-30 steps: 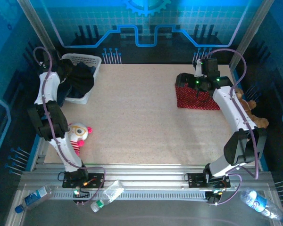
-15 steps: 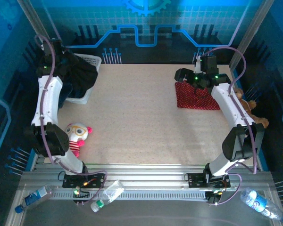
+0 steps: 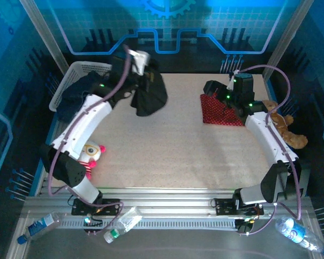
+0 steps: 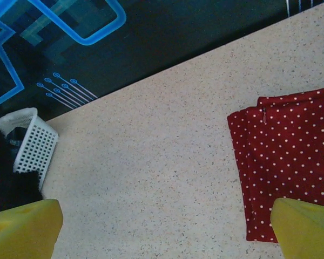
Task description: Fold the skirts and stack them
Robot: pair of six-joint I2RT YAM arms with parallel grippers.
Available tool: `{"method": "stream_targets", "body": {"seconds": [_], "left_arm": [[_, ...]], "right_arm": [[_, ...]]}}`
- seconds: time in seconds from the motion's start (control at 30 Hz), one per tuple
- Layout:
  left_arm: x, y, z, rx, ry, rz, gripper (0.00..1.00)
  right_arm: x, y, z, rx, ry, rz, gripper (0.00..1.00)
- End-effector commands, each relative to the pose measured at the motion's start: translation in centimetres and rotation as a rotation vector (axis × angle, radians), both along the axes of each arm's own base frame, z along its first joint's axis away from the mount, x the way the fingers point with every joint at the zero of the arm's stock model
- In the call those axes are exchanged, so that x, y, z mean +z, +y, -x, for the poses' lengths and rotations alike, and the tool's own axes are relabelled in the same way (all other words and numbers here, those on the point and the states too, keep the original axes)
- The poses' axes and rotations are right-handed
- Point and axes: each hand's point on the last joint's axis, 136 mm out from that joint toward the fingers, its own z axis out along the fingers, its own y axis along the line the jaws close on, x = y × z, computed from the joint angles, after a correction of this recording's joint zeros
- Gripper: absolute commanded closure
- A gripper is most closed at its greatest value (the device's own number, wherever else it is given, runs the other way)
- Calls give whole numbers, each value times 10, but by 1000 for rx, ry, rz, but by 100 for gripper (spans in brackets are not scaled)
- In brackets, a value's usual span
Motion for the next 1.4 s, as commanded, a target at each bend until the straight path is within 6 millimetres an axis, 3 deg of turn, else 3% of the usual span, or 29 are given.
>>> {"method": "stream_targets", "body": {"seconds": [0.0, 0.1, 0.17, 0.23, 0.27, 0.3, 0.37, 0.47, 0.6, 0.73, 0.83, 0.97, 1.07, 1.17, 1.27, 1.37], "left_arm": [[-85, -42, 20, -191, 83, -302, 100], [-151, -59, 36, -241, 229, -433, 100], [-173, -60, 42, -245, 299, -458, 100], [-179, -58, 47, -243, 324, -437, 92], [-177, -56, 49, -244, 326, -407, 74], [-174, -53, 51, -241, 327, -361, 49], [-163, -44, 51, -219, 339, -231, 17], [-138, -31, 54, -214, 372, 50, 1], [-128, -4, 50, -115, 395, 247, 1], [-152, 35, 45, 105, 486, 301, 1], [-173, 66, 46, 259, 564, 381, 1], [-189, 79, 57, 272, 590, 447, 1], [-213, 87, 81, 286, 623, 358, 2], [-241, 94, 108, 323, 682, 244, 9], [-259, 84, 128, 306, 750, 216, 15], [-275, 70, 135, 289, 783, 194, 21]], "right_arm": [[-5, 8, 7, 67, -2, 35, 0], [-16, 5, 9, 56, 21, 48, 0], [-24, 6, 8, 62, 28, 50, 0], [-27, 13, 8, 102, 20, 36, 0], [-30, 18, 7, 127, 19, 24, 0], [-33, 23, 6, 149, 23, 12, 0], [-40, 32, 5, 178, 44, 10, 0], [-52, 55, 7, 252, 82, 38, 0], [-80, 82, 15, 304, 173, 96, 0], [-99, 124, 36, 535, 207, 78, 0], [-118, 152, 53, 709, 244, 219, 0], [-144, 174, 62, 856, 285, 378, 1], [-155, 175, 60, 870, 325, 418, 1], [-161, 167, 59, 865, 347, 471, 2], [-164, 161, 66, 889, 370, 493, 6], [-169, 157, 72, 898, 391, 505, 11]]}}
